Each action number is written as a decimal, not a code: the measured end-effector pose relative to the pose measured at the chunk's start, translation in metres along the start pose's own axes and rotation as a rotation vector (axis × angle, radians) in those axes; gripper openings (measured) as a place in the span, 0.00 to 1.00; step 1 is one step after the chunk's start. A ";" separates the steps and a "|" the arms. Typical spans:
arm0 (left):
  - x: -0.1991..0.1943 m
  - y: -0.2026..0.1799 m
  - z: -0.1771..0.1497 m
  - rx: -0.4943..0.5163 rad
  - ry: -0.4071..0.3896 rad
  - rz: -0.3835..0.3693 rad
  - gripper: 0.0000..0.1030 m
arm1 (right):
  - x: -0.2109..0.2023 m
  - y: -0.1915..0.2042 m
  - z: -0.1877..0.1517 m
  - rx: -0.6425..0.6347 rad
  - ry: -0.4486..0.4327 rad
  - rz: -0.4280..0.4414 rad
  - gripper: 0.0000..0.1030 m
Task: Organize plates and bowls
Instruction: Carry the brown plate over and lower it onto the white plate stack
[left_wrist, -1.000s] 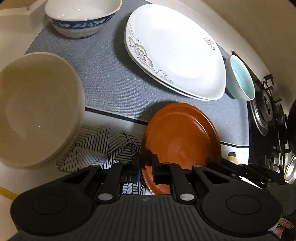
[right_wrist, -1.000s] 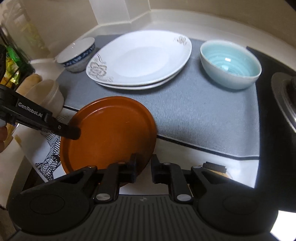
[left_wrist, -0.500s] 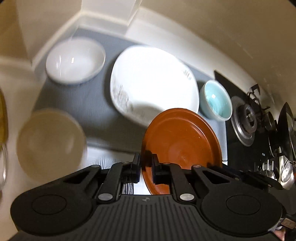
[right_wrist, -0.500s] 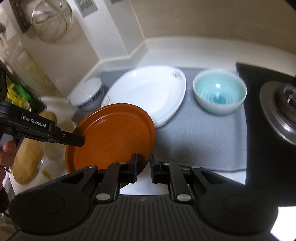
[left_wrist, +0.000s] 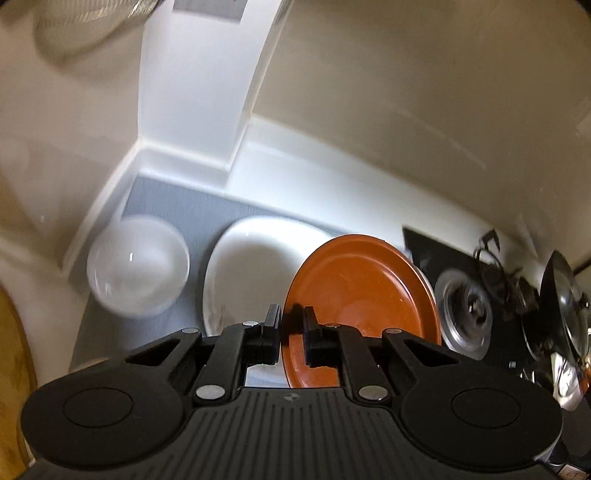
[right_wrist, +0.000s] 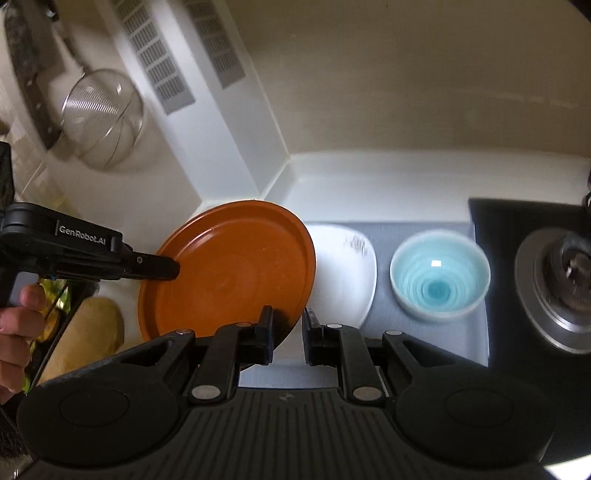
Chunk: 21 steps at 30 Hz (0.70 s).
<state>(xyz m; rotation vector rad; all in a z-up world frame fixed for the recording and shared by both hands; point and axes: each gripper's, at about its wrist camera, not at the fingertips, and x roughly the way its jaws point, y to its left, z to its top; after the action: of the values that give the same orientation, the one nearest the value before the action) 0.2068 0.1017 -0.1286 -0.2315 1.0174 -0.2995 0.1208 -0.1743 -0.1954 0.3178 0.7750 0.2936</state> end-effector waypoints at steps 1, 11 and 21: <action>-0.001 -0.003 0.005 0.015 -0.017 0.000 0.12 | 0.001 0.001 0.007 -0.005 -0.012 -0.004 0.17; 0.045 0.014 0.031 -0.020 -0.005 0.034 0.13 | 0.049 -0.001 0.050 0.002 -0.040 -0.043 0.18; 0.152 0.037 0.010 0.012 0.142 0.139 0.12 | 0.135 -0.022 0.015 -0.011 0.102 -0.128 0.16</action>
<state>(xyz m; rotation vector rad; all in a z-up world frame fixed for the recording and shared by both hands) 0.2948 0.0838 -0.2574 -0.1290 1.1663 -0.1973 0.2267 -0.1468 -0.2796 0.2432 0.8900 0.1950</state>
